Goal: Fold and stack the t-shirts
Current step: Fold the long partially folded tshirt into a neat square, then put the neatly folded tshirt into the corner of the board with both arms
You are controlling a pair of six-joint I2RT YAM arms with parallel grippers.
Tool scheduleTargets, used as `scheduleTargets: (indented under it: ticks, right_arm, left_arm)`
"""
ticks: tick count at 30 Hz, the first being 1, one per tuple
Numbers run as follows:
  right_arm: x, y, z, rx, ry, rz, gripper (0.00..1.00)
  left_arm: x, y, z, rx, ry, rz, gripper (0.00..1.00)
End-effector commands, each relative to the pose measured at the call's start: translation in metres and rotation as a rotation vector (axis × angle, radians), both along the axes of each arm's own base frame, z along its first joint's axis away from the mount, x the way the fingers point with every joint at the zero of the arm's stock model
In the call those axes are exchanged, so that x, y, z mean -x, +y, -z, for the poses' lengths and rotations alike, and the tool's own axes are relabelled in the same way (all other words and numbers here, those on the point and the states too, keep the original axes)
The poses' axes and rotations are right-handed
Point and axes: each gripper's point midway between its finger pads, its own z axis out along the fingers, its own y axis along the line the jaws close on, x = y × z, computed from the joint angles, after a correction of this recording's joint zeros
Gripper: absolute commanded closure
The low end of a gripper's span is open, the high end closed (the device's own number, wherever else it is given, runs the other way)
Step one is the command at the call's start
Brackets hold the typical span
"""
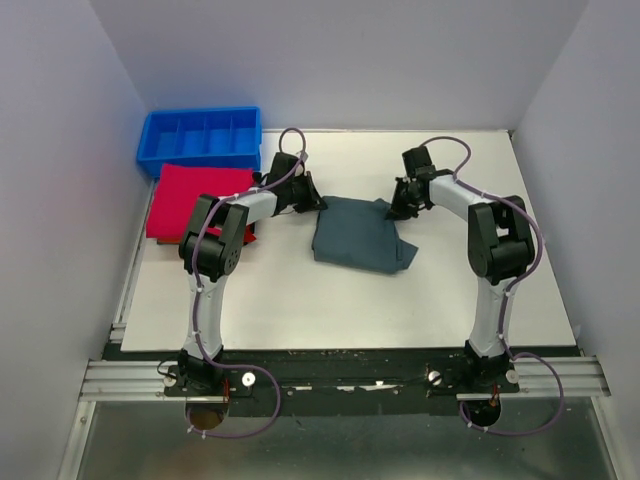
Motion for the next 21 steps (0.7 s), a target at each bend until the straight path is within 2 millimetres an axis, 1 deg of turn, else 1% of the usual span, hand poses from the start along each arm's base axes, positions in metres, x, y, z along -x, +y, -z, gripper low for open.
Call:
scheduleTargets:
  ticks: [1, 2, 4, 5, 6, 7, 8, 9, 11, 13, 18, 19, 21]
  right_arm:
    - [0.004, 0.013, 0.001, -0.027, -0.025, -0.038, 0.85]
    - [0.004, 0.014, -0.008, -0.021, -0.057, -0.05, 0.85]
    - [0.004, 0.017, -0.028, -0.007, -0.129, -0.075, 0.89]
    - [0.005, 0.019, -0.04, -0.002, -0.162, -0.087, 0.93]
    - [0.007, 0.021, -0.05, 0.003, -0.189, -0.102, 0.93]
    - [0.009, 0.023, -0.061, 0.006, -0.219, -0.112, 0.97]
    - [0.011, 0.024, -0.066, 0.012, -0.235, -0.123, 0.99]
    - [0.012, 0.025, -0.072, 0.015, -0.249, -0.127, 0.99]
    - [0.018, 0.024, -0.076, 0.016, -0.259, -0.129, 0.99]
    - [0.022, 0.025, -0.081, 0.006, -0.28, -0.131, 0.99]
    - [0.036, 0.031, -0.103, -0.037, -0.366, -0.176, 0.99]
    - [0.039, 0.032, -0.109, -0.043, -0.386, -0.184, 0.99]
    - [0.046, 0.035, -0.121, -0.056, -0.424, -0.205, 0.99]
  left_arm:
    - [0.004, -0.005, -0.006, 0.027, -0.031, 0.026, 1.0]
    - [0.005, -0.006, -0.011, 0.037, -0.045, 0.03, 1.0]
    - [0.006, -0.005, -0.023, 0.043, -0.077, 0.036, 1.0]
    - [0.007, -0.004, -0.026, 0.04, -0.086, 0.037, 1.0]
    - [0.009, -0.002, -0.03, 0.03, -0.092, 0.041, 1.0]
    - [0.01, 0.0, -0.032, 0.016, -0.097, 0.038, 1.0]
    - [0.011, 0.003, -0.033, 0.005, -0.101, 0.036, 1.0]
    - [0.013, 0.004, -0.035, 0.001, -0.103, 0.036, 1.0]
    - [0.018, 0.007, -0.039, 0.003, -0.109, 0.038, 1.0]
    - [0.023, 0.009, -0.048, 0.007, -0.128, 0.036, 1.0]
    - [0.037, 0.021, -0.077, -0.002, -0.174, 0.016, 1.0]
    - [0.039, 0.023, -0.088, -0.001, -0.193, 0.009, 1.0]
    - [0.046, 0.029, -0.1, -0.008, -0.213, -0.005, 1.0]
